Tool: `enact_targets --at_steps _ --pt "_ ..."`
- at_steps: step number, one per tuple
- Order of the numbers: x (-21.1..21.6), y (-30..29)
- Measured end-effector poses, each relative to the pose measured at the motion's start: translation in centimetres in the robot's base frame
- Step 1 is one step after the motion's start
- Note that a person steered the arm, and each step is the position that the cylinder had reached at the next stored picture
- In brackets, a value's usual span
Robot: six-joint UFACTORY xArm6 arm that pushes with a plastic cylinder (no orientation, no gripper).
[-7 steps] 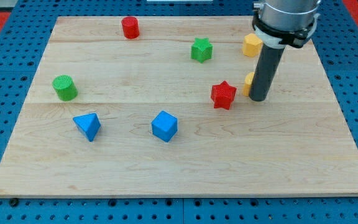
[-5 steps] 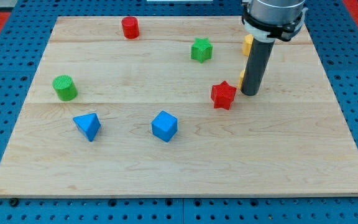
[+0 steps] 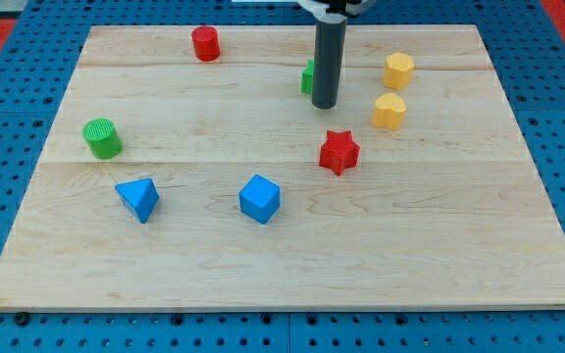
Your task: Push green star above yellow hexagon
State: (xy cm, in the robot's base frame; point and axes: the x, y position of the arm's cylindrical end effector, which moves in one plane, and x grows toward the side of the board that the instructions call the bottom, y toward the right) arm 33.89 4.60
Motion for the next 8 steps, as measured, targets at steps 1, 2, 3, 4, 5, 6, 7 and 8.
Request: enact_targets --at_steps 1,2,3,4,5,6,7,8 --pt "-0.2 -2.2" --pt "-4.0 -2.0" --pt "-7.0 -2.0" --pt "-9.6 -0.6" --pt "-11.1 2.7" --pt "-10.1 0.6" --pt "-12.9 -1.8" --pt "-14.6 -1.8"
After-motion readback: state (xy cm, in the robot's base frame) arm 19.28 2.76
